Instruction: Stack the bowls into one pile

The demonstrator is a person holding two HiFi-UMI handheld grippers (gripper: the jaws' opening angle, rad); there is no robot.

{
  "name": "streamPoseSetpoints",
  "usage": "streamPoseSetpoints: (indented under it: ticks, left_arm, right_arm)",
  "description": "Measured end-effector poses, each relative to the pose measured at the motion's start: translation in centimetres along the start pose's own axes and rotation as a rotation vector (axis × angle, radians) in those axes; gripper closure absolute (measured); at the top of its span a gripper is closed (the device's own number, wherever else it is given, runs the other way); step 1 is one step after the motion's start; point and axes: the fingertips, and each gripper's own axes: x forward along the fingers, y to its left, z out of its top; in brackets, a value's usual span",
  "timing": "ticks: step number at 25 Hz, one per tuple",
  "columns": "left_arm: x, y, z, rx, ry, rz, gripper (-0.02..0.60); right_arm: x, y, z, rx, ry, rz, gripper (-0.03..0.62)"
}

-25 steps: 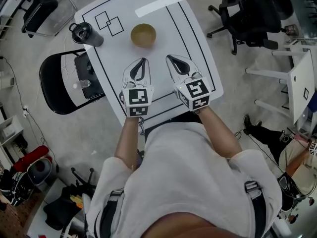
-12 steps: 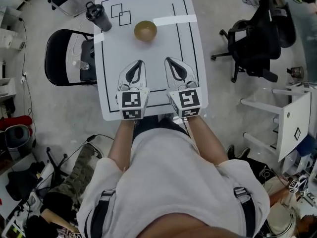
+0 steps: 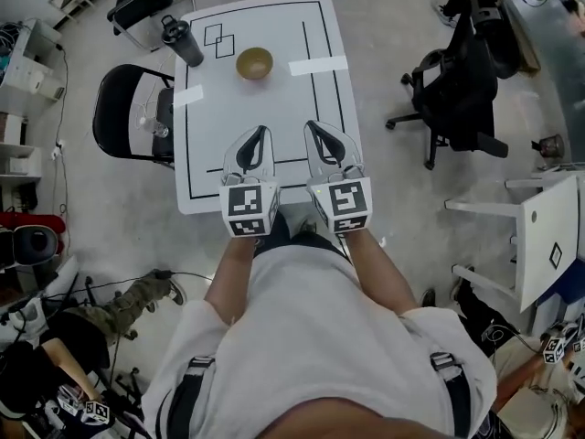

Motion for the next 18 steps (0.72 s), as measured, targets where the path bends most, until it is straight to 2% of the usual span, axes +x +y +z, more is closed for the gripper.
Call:
streamPoseSetpoints:
  ticks: [6,11,18]
  left_arm:
    - [-2.7,-2.9,0.7,0.016,-0.029,-0.005,0.578]
    - [-4.5,-4.1,0.8,-0.032,-0.044,-0.003,0.578]
    - [-6.0,-4.8,0.2,0.015,-0.022,0.01,0.578]
  right_arm:
    - [-3.7,-0.2,0.9,-0.002,-0.027,-0.008,0.594]
    - [-5.8,0.0,1.2,0.021,-0.066,-0.012,0.594]
    - [-7.1,0.6,0.4,0.054,-0.074,-0.005,0.594]
